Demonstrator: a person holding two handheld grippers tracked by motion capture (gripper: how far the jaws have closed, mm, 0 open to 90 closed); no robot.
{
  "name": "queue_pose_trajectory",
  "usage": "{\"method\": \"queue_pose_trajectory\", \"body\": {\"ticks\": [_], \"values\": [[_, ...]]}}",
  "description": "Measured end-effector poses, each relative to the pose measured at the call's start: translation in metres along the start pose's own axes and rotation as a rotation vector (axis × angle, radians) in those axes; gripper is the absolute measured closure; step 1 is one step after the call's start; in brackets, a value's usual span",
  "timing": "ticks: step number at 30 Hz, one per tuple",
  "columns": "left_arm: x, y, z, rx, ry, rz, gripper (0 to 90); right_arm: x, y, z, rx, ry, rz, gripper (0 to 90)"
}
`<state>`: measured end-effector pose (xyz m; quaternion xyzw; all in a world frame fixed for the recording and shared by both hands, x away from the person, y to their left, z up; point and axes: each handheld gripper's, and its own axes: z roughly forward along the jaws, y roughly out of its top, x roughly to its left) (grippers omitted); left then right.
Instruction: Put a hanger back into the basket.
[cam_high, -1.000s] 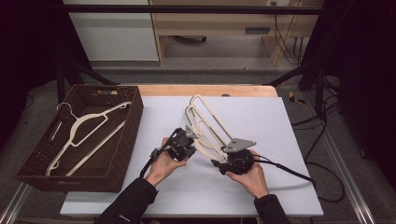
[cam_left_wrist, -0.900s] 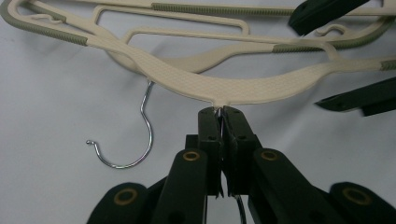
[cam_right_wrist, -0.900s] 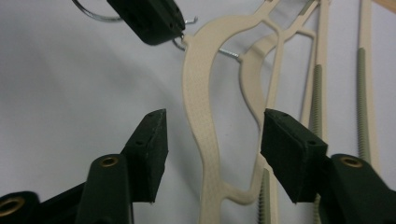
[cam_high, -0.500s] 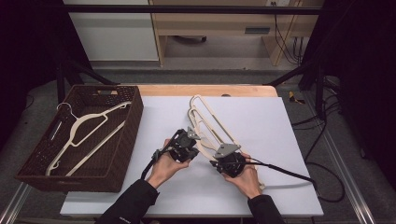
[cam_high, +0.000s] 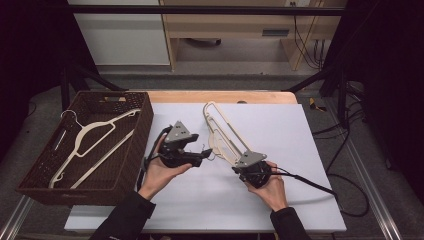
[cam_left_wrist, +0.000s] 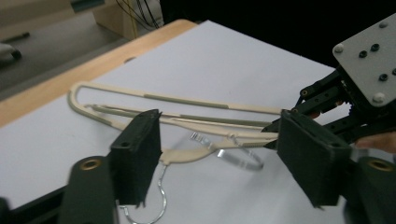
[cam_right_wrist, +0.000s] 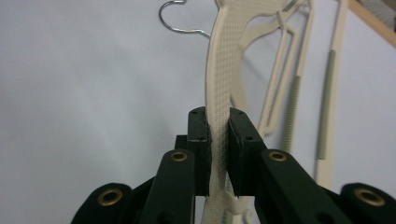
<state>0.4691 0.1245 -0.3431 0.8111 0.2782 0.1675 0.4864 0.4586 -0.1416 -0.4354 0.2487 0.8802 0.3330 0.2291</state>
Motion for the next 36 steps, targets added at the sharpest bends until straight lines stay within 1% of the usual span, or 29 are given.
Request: {"method": "queue_pose_trajectory", "body": {"ticks": [2, 4, 6, 7, 8, 11, 13, 14, 16, 18, 20, 22, 24, 26, 30, 31, 32, 36], "values": [[0.003, -0.001, -0.013, -0.022, 0.013, 0.004, 23.7, -0.003, 0.000, -0.006, -0.003, -0.019, 0.002, 82.0], [0.006, -0.004, -0.023, -0.033, 0.022, 0.010, 19.7, -0.006, 0.000, -0.012, -0.006, -0.043, -0.001, 82.8], [0.007, -0.010, -0.029, -0.029, 0.039, 0.022, 16.8, -0.008, 0.000, -0.017, -0.011, -0.071, -0.009, 83.7], [0.008, -0.014, -0.032, -0.022, 0.042, 0.029, 15.8, -0.010, 0.001, -0.020, -0.012, -0.084, -0.001, 84.1], [0.008, -0.018, -0.034, -0.016, 0.045, 0.031, 15.2, -0.012, 0.000, -0.023, -0.021, -0.095, -0.009, 84.3], [0.010, -0.030, -0.037, -0.007, 0.043, 0.028, 13.0, -0.017, -0.002, -0.030, -0.039, -0.098, 0.013, 85.1], [0.011, -0.036, -0.037, 0.000, 0.036, 0.025, 11.1, -0.021, -0.004, -0.034, -0.046, -0.110, 0.018, 86.5], [0.011, -0.038, -0.037, 0.005, 0.035, 0.028, 10.8, -0.022, -0.004, -0.037, -0.061, -0.122, 0.017, 87.1], [0.010, -0.041, -0.036, 0.009, 0.028, 0.033, 9.8, -0.024, -0.004, -0.044, -0.082, -0.111, 0.036, 87.0], [0.008, -0.044, -0.035, 0.019, 0.021, 0.039, 9.1, -0.026, -0.003, -0.050, -0.103, -0.098, 0.039, 87.2], [0.007, -0.045, -0.035, 0.021, 0.017, 0.044, 9.1, -0.026, -0.003, -0.055, -0.110, -0.094, 0.040, 87.2], [0.005, -0.046, -0.035, 0.024, 0.014, 0.052, 9.1, -0.026, -0.003, -0.058, -0.124, -0.062, 0.044, 87.2], [0.004, -0.047, -0.035, 0.028, 0.006, 0.057, 9.5, -0.024, -0.001, -0.060, -0.139, -0.012, 0.052, 87.2], [0.002, -0.048, -0.035, 0.039, 0.001, 0.064, 10.2, -0.021, 0.002, -0.061, -0.154, 0.040, 0.047, 87.2], [0.000, -0.049, -0.032, 0.054, -0.019, 0.077, 12.7, -0.010, 0.009, -0.059, -0.186, 0.157, 0.039, 87.2], [-0.001, -0.049, -0.031, 0.059, -0.023, 0.085, 13.0, -0.007, 0.011, -0.058, -0.190, 0.188, 0.035, 87.2], [-0.001, -0.050, -0.031, 0.063, -0.026, 0.094, 13.7, -0.005, 0.013, -0.057, -0.192, 0.208, 0.024, 87.2], [-0.004, -0.050, -0.028, 0.081, -0.051, 0.120, 17.8, 0.004, 0.019, -0.051, -0.189, 0.297, 0.014, 87.2]]}}
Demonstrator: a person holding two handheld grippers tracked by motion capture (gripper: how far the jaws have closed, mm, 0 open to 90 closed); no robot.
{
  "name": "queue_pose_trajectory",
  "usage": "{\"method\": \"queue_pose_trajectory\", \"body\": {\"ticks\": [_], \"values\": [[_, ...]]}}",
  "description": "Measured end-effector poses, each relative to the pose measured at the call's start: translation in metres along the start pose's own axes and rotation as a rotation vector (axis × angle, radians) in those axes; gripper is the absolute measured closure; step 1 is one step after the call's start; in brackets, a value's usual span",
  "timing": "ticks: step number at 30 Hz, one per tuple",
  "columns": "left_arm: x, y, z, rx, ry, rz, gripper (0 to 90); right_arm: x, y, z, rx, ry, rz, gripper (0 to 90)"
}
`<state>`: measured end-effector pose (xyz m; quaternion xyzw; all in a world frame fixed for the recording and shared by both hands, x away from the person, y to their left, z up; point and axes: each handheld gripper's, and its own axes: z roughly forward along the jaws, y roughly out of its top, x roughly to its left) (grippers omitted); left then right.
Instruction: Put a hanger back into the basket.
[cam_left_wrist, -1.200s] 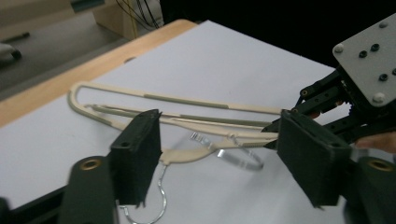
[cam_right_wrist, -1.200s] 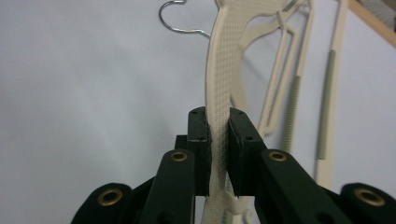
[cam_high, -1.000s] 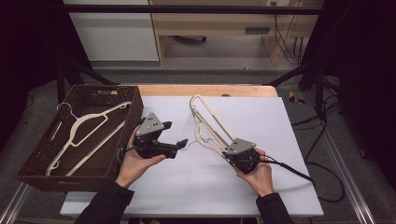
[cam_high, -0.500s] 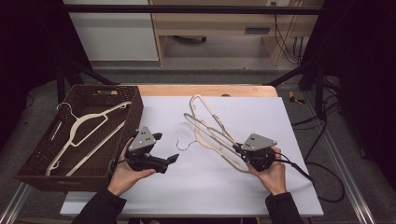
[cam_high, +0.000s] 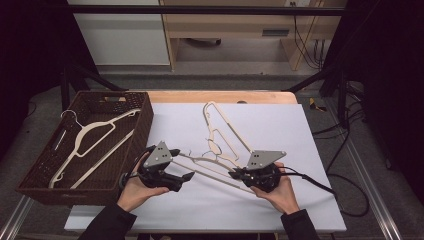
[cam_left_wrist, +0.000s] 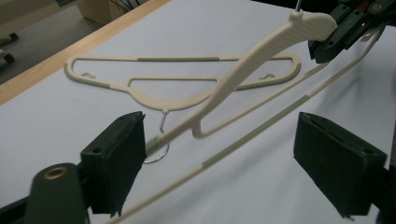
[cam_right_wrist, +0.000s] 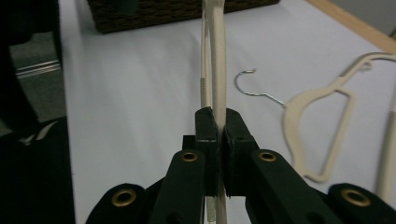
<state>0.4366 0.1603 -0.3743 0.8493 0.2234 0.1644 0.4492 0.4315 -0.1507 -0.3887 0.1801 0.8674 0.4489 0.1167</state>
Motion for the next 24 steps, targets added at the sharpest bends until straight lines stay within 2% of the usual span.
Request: {"method": "queue_pose_trajectory", "body": {"ticks": [7, 14, 17, 22, 24], "values": [[-0.005, -0.001, 0.010, 0.054, -0.038, 0.047, 32.2, 0.008, 0.003, 0.012, 0.013, 0.078, -0.012, 87.2], [-0.006, -0.004, 0.018, 0.092, -0.080, 0.039, 55.3, 0.014, 0.006, 0.018, 0.025, 0.138, -0.025, 87.1], [-0.006, -0.004, 0.017, 0.106, -0.098, 0.044, 65.8, 0.013, 0.005, 0.020, 0.028, 0.144, -0.019, 87.0], [-0.008, -0.004, 0.016, 0.128, -0.113, 0.050, 70.1, 0.012, 0.005, 0.020, 0.033, 0.142, -0.015, 86.0], [-0.009, -0.003, 0.015, 0.133, -0.128, 0.055, 73.2, 0.011, 0.005, 0.018, 0.023, 0.118, -0.007, 84.2]]}}
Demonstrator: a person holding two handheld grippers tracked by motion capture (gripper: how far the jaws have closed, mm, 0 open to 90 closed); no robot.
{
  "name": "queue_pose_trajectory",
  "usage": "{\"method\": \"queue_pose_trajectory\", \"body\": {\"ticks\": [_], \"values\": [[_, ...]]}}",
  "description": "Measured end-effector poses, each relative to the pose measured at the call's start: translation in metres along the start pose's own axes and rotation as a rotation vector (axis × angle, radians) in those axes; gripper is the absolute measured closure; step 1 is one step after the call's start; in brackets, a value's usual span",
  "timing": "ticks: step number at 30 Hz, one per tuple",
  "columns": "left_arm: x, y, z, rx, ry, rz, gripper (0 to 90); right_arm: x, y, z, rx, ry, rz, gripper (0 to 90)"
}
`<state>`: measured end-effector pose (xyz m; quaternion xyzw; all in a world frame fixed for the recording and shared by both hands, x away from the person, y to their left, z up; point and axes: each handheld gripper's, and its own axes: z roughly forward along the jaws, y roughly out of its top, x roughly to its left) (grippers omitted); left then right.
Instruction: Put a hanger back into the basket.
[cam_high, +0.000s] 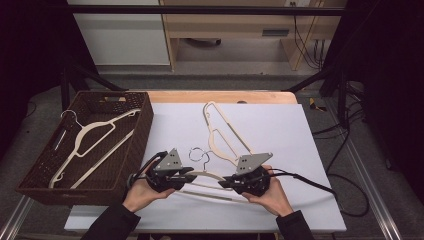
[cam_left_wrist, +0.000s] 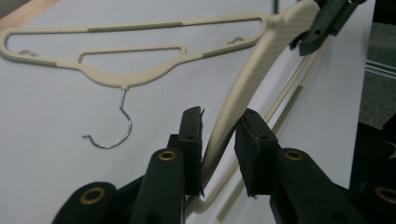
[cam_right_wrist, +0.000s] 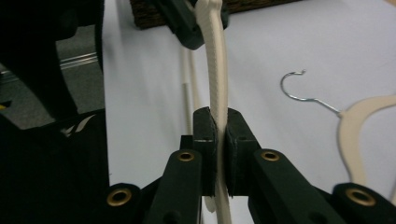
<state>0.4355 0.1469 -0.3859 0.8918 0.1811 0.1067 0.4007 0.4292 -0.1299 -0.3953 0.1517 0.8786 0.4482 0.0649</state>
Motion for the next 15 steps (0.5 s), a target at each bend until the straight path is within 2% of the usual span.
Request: {"method": "queue_pose_trajectory", "body": {"ticks": [4, 7, 10, 12, 15], "values": [[-0.005, 0.003, -0.002, -0.006, -0.044, -0.011, 79.3, -0.003, -0.001, -0.006, -0.016, -0.052, 0.016, 78.7], [-0.009, 0.005, -0.003, 0.004, -0.060, -0.008, 82.1, -0.005, -0.001, -0.010, -0.041, -0.080, 0.019, 71.6], [-0.014, 0.007, -0.002, -0.006, -0.094, -0.020, 86.0, -0.007, -0.002, -0.013, -0.051, -0.134, 0.016, 64.3], [-0.017, 0.010, -0.003, -0.004, -0.075, -0.018, 86.5, -0.008, -0.002, -0.016, -0.061, -0.147, 0.018, 60.0], [-0.018, 0.011, -0.008, -0.023, -0.065, -0.042, 86.6, -0.008, -0.001, -0.024, -0.093, -0.179, 0.024, 53.9]]}}
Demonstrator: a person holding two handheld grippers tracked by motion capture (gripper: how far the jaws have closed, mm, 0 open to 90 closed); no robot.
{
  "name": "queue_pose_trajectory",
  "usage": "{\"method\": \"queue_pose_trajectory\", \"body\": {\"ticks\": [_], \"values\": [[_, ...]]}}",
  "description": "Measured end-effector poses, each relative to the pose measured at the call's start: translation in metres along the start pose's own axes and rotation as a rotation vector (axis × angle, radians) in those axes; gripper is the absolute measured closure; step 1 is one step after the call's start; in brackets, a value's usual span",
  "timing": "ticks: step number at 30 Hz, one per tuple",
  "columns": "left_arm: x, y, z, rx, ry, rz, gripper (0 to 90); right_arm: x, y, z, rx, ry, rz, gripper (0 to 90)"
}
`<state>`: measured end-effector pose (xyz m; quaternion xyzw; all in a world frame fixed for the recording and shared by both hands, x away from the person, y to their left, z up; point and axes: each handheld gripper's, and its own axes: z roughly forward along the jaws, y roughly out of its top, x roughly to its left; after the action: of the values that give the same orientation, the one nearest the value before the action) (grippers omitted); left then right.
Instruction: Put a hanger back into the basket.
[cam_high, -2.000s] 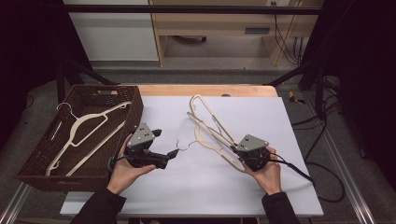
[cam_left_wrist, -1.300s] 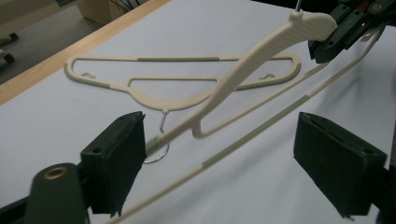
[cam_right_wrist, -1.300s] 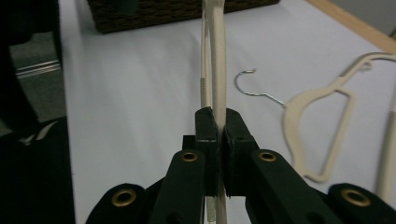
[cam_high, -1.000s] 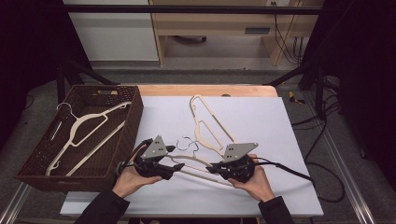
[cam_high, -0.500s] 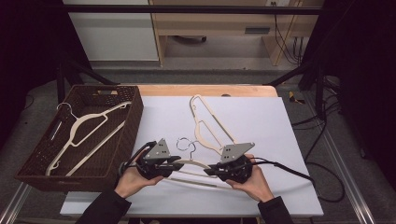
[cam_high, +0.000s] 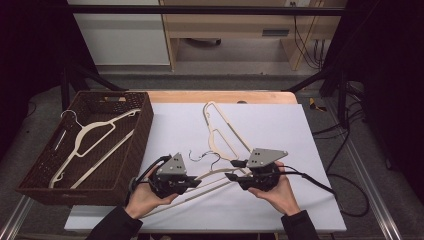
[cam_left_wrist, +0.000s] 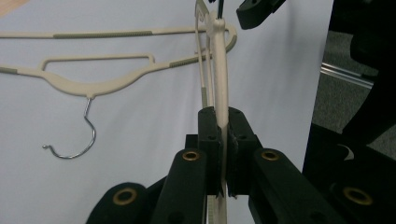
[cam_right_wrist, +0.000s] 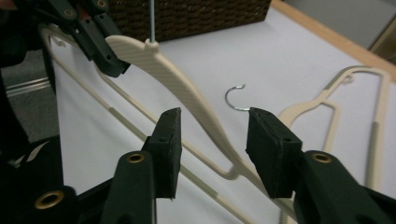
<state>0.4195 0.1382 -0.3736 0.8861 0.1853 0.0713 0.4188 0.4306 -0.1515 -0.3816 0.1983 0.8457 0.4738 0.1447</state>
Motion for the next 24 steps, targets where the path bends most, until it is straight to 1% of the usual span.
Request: {"method": "queue_pose_trajectory", "body": {"ticks": [1, 4, 7, 10, 12, 14, 17, 19, 24], "values": [[0.001, 0.000, -0.002, -0.012, 0.002, -0.013, 86.7, -0.001, 0.001, -0.003, -0.014, -0.011, 0.001, 51.5], [0.002, 0.002, -0.009, -0.040, 0.023, -0.038, 86.6, -0.007, -0.001, -0.015, -0.059, -0.044, 0.035, 45.8], [0.002, 0.005, -0.019, -0.065, 0.037, -0.051, 86.6, -0.015, -0.006, -0.025, -0.080, -0.098, 0.071, 39.7], [0.001, 0.009, -0.030, -0.095, 0.057, -0.048, 86.6, -0.021, -0.010, -0.032, -0.106, -0.136, 0.112, 31.7], [0.002, 0.013, -0.041, -0.119, 0.074, -0.041, 86.6, -0.023, -0.013, -0.035, -0.118, -0.157, 0.130, 27.6], [0.004, 0.015, -0.050, -0.136, 0.088, -0.041, 86.6, -0.024, -0.015, -0.037, -0.118, -0.178, 0.144, 24.6], [0.008, 0.020, -0.069, -0.169, 0.117, -0.049, 86.6, -0.026, -0.019, -0.040, -0.111, -0.196, 0.158, 21.5], [0.012, 0.024, -0.080, -0.186, 0.128, -0.051, 86.6, -0.028, -0.022, -0.041, -0.108, -0.208, 0.169, 19.9], [0.026, 0.034, -0.103, -0.199, 0.166, -0.065, 86.6, -0.030, -0.026, -0.044, -0.105, -0.220, 0.181, 17.8]]}}
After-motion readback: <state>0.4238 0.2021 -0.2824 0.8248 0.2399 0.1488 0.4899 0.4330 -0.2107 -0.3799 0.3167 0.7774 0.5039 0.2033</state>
